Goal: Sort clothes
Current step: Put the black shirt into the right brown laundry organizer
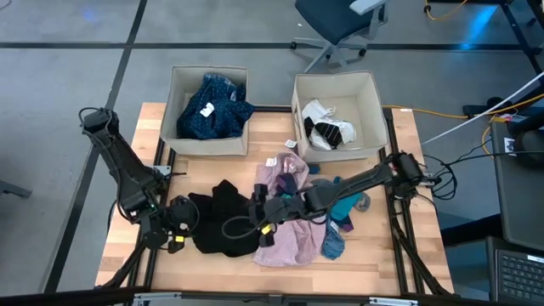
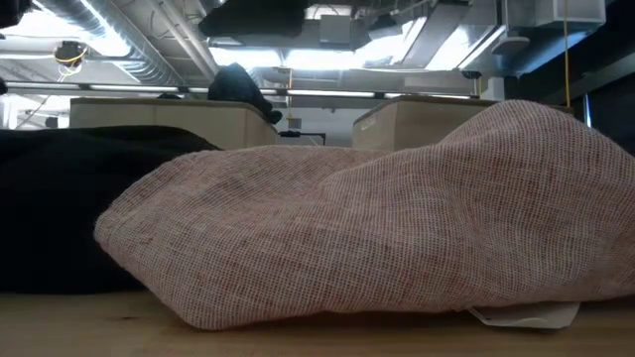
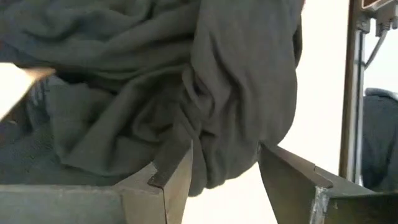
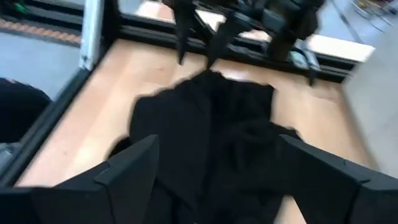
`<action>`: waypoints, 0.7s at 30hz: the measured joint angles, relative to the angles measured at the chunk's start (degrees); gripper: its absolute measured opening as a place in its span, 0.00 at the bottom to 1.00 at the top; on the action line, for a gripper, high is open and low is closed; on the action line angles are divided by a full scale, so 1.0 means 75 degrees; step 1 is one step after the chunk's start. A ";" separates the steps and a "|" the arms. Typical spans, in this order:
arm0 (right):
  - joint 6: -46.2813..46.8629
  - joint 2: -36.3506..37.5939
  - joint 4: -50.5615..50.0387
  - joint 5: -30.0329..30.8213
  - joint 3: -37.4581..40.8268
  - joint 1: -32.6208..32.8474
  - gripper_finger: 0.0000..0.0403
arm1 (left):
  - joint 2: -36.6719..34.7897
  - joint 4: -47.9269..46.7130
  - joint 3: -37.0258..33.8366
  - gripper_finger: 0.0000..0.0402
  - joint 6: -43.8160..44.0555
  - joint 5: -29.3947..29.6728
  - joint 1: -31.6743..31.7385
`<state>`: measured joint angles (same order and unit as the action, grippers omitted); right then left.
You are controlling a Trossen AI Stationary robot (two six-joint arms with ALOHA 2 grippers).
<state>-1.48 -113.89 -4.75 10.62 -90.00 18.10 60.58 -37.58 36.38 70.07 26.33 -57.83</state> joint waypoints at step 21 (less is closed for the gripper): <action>0.1175 -0.1509 0.3176 -0.0399 -0.0006 0.0392 0.80 | 0.1864 0.0592 -0.0009 0.43 0.0840 0.0208 -0.0891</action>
<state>7.33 -125.21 19.07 7.62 -90.04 21.04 74.56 -33.14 36.32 76.36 27.89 -64.51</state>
